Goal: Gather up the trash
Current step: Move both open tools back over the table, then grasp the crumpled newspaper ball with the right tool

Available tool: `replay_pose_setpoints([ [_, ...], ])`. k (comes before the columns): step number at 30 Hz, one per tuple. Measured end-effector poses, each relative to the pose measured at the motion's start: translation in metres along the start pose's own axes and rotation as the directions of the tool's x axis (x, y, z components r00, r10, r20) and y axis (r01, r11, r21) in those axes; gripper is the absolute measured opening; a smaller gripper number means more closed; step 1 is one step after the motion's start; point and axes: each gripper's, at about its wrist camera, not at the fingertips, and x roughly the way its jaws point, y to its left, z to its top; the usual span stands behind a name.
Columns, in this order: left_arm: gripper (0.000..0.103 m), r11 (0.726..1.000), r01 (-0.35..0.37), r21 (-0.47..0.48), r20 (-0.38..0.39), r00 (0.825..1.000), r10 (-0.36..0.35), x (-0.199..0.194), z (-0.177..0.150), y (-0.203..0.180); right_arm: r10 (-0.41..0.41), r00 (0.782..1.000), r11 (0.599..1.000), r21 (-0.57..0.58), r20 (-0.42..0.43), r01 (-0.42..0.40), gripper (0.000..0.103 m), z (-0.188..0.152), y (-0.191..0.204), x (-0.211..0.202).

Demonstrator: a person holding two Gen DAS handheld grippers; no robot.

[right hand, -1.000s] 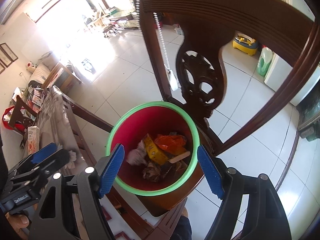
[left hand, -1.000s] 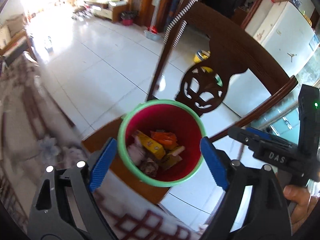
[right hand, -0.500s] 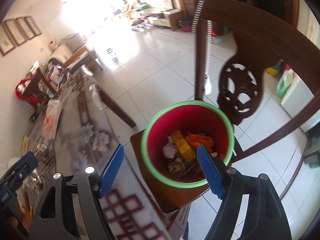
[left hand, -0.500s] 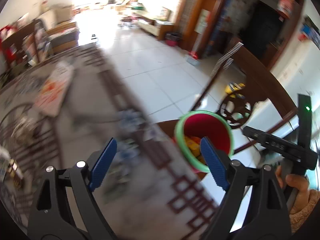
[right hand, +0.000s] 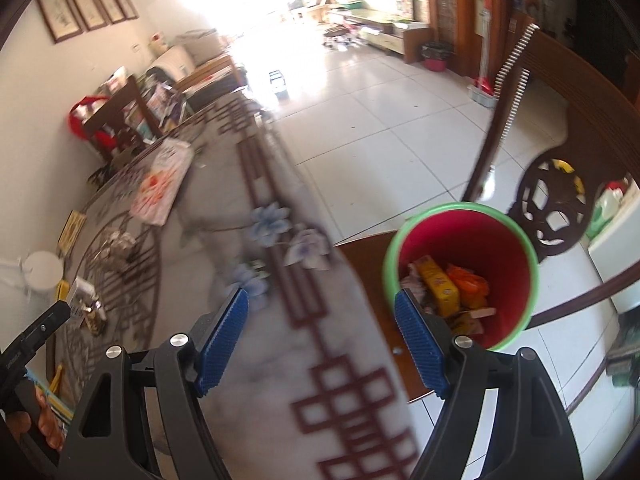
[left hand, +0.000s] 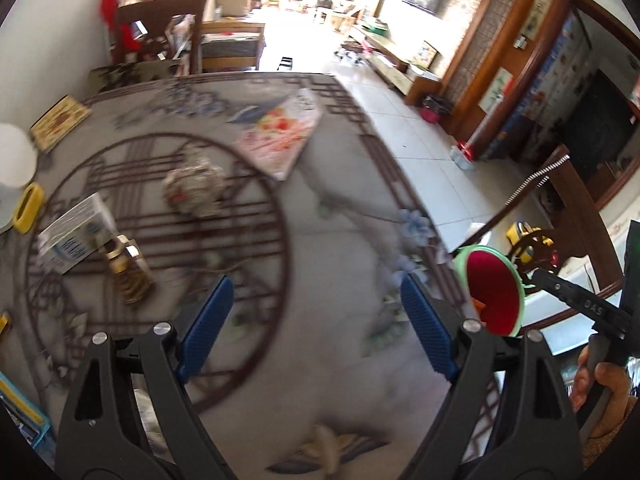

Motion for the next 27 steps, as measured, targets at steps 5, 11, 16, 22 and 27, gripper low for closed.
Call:
replay_pose_setpoints([
  [5,0.083,0.999,-0.037,-0.04,0.014,0.999,0.038,-0.014,-0.003,0.04,0.024,0.999,0.998,-0.053,-0.021,-0.026,0.074,-0.009,0.041,0.005],
  [11,0.083,0.98,-0.113,-0.163,0.004,0.993,0.115,-0.027,-0.019,0.112,0.062,0.992,0.986,-0.149,-0.113,-0.078,0.075,-0.031,0.105,0.032],
  [16,0.083,0.956,-0.172,-0.236,-0.029,0.985,0.17,-0.035,-0.033,0.167,0.097,0.975,0.962,-0.231,-0.199,-0.142,0.075,-0.051,0.163,0.058],
  [22,0.083,0.932,-0.208,-0.296,-0.052,0.978,0.201,-0.039,-0.04,0.219,0.127,0.961,0.918,-0.337,-0.244,-0.207,0.075,-0.05,0.239,0.09],
  [27,0.083,0.92,-0.205,-0.334,-0.069,0.979,0.193,-0.031,-0.039,0.247,0.167,0.965,0.907,-0.353,-0.202,-0.231,0.075,-0.015,0.296,0.122],
])
